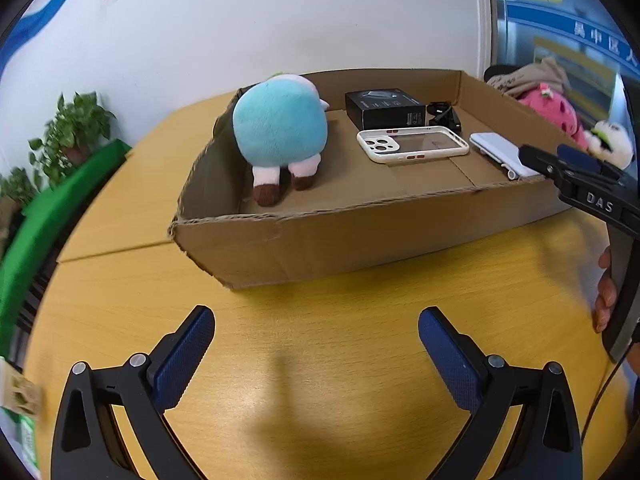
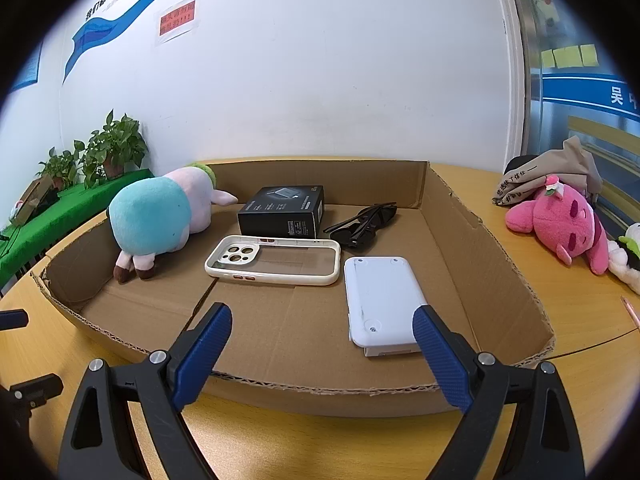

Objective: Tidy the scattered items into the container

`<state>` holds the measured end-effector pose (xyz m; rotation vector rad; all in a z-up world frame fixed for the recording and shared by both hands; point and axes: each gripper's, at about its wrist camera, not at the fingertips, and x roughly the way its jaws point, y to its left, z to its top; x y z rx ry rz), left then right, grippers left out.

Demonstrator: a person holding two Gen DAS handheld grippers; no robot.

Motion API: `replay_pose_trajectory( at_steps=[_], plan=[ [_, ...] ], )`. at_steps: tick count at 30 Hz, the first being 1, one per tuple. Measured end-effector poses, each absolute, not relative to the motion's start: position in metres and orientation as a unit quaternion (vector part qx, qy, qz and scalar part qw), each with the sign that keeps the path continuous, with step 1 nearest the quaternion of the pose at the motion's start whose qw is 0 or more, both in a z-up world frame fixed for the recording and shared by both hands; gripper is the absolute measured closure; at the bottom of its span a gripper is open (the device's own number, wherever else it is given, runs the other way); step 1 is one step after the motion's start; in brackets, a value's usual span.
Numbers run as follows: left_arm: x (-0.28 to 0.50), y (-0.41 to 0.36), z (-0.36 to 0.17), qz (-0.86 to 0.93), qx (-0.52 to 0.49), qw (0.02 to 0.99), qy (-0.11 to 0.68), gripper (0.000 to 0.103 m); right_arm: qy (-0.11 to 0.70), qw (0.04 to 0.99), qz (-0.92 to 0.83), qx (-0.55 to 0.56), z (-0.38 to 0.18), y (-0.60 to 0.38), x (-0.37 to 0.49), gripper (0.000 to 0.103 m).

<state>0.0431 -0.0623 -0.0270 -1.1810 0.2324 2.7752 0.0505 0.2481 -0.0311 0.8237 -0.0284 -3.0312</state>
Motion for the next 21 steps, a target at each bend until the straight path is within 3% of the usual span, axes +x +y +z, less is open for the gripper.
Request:
replay_pose_trajectory(
  at_steps=[8,12,21],
  plan=[
    [0.050,-0.119,-0.038,0.917,-0.391,0.077,0.026,0.000,-0.032,0.060,-0.967,0.244,0.001,0.300,0.109,0.011],
    [0.047,-0.145,-0.049,0.912,-0.404,0.069,0.008,0.000,-0.029,0.094,-0.945,0.313,-0.017,0.344,0.137,0.011],
    [0.015,-0.171,-0.068,0.887,-0.450,0.095,0.043,0.000,0.041,0.051,-0.898,0.435,-0.066,0.406,0.152,0.011]
  ],
)
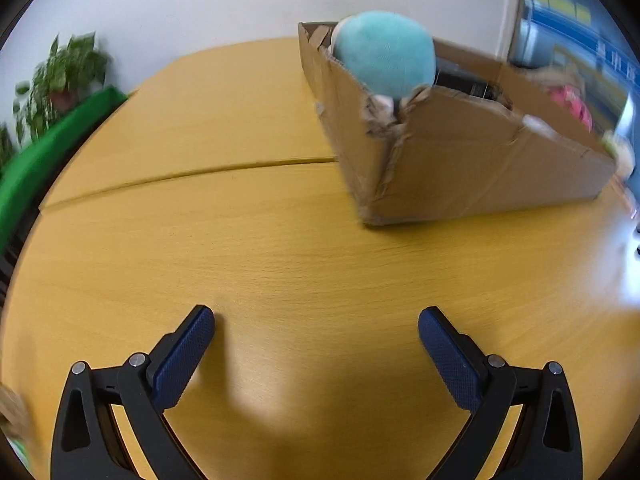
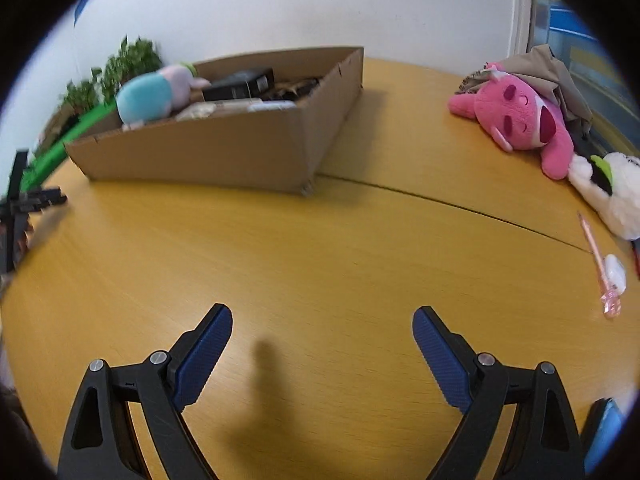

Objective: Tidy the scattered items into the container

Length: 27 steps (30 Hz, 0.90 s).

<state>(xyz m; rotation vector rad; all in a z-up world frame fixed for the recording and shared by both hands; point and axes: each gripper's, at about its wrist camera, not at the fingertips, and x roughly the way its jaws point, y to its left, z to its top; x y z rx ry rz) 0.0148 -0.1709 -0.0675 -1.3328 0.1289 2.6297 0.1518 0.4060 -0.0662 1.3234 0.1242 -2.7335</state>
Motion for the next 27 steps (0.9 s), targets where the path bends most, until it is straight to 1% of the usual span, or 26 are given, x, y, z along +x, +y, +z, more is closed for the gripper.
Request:
replay_pose_trajectory(
  at_steps=[2,4,7,9,10,11,14,27],
  plan=[
    [0.010,-0.174,-0.068,0.883,-0.449,0.126,0.056,0.000,0.061,0.056,-0.891,0.447,-0.076,0.406,0.145,0.011],
    [0.005,-0.176,-0.068,0.878,-0.448,0.155,0.069,0.000,0.052,0.080,-0.887,0.451,-0.077,0.411,0.139,0.011],
    [-0.005,-0.181,-0.068,0.868,-0.445,0.201,0.091,0.000,0.060,0.107,-0.881,0.456,-0.079,0.414,0.127,0.009],
    [-0.016,-0.185,-0.067,0.861,-0.443,0.229,0.105,0.000,0.070,0.125,-0.878,0.456,-0.079,0.418,0.121,0.006],
    [-0.020,-0.188,-0.067,0.858,-0.442,0.239,0.110,0.000,0.074,0.133,-0.877,0.456,-0.080,0.419,0.118,0.002],
    [-0.024,-0.190,-0.067,0.855,-0.441,0.248,0.114,0.000,0.075,0.143,-0.875,0.456,-0.081,0.421,0.116,0.000],
    [-0.031,-0.197,-0.068,0.847,-0.437,0.275,0.127,0.000,0.080,0.161,-0.877,0.446,-0.082,0.426,0.116,0.000],
    [-0.021,-0.204,-0.070,0.845,-0.432,0.287,0.133,0.000,0.083,0.162,-0.877,0.445,-0.082,0.425,0.117,0.000]
  ],
)
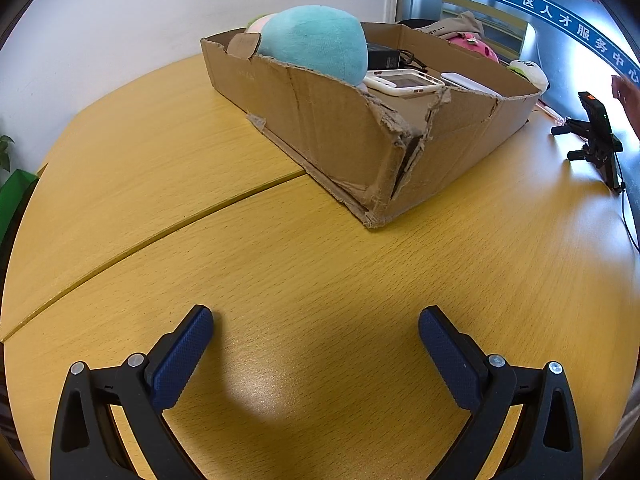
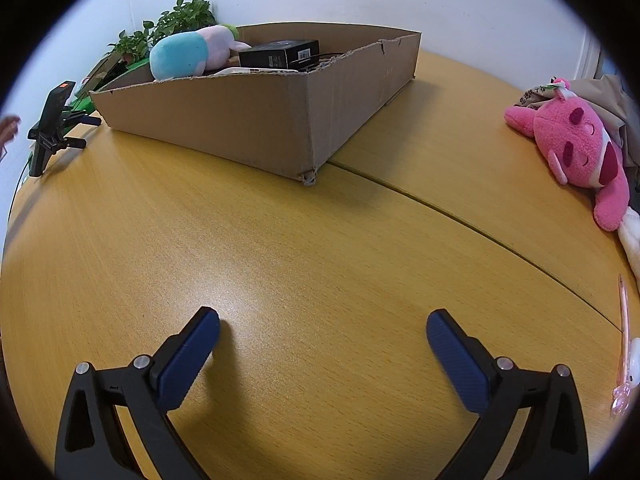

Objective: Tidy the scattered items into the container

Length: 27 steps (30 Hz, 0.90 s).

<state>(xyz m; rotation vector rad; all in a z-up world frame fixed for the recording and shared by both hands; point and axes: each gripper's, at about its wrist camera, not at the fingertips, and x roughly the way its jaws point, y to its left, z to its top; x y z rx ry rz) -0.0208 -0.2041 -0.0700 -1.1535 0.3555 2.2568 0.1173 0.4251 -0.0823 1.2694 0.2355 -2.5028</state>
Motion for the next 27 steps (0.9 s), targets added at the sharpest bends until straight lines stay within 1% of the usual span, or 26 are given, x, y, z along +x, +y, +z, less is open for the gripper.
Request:
replay_pose_trajectory(
  at_steps=[27],
  plan=[
    [-0.0224,-0.2015,-0.0698,0.844,-0.431,0.288,0.134,0.000,0.083,0.162,-0.877,0.445,-0.0824,0.4231,0.1184,0.000]
  ],
)
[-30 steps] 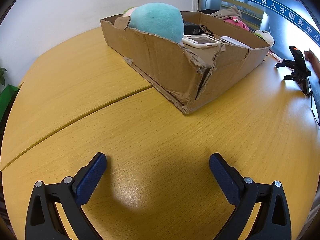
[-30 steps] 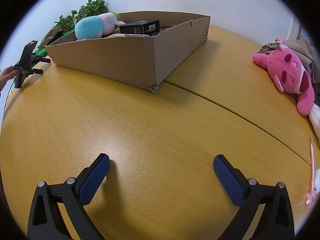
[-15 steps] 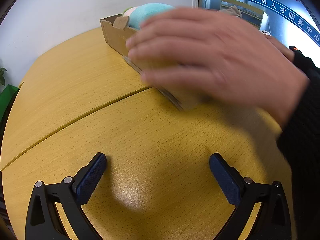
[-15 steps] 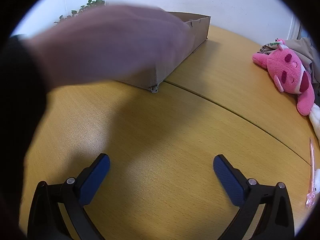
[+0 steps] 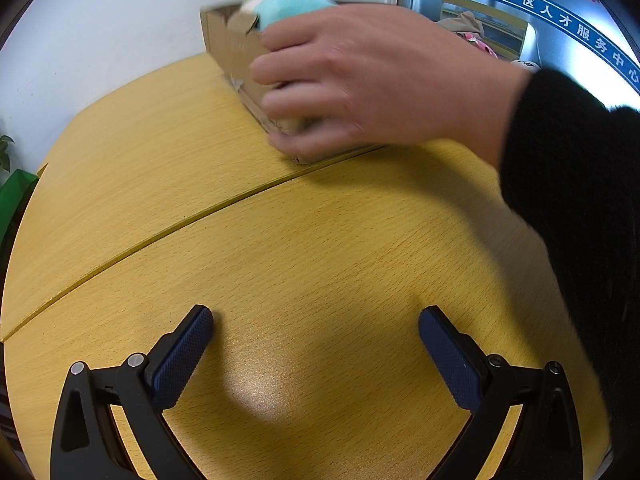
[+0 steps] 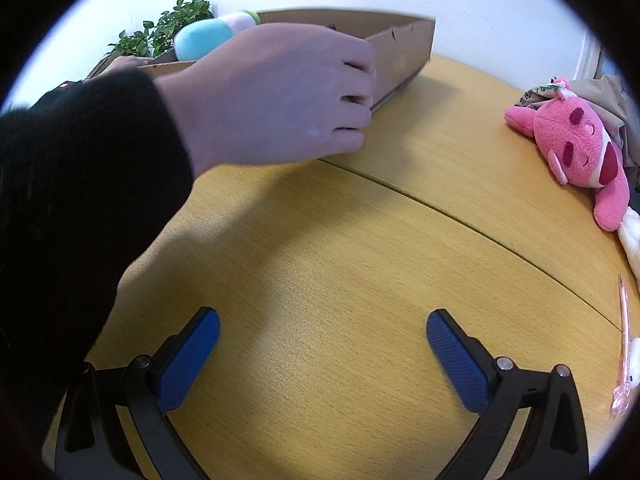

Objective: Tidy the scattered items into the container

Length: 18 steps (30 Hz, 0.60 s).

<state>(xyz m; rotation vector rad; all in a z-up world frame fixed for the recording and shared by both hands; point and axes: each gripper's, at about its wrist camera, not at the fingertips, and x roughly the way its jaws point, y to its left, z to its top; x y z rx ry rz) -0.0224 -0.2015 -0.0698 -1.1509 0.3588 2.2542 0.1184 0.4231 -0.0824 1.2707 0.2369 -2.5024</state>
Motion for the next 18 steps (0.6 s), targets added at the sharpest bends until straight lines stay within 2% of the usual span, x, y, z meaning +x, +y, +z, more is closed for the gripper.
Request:
replay_pose_trajectory(
  at_steps=[18],
  plan=[
    [-0.0234,-0.2006,-0.0694,0.844,-0.431,0.290,0.135,0.000,0.084,0.162,-0.877,0.445,-0.0831,0.4227,0.1182,0.000]
  ],
)
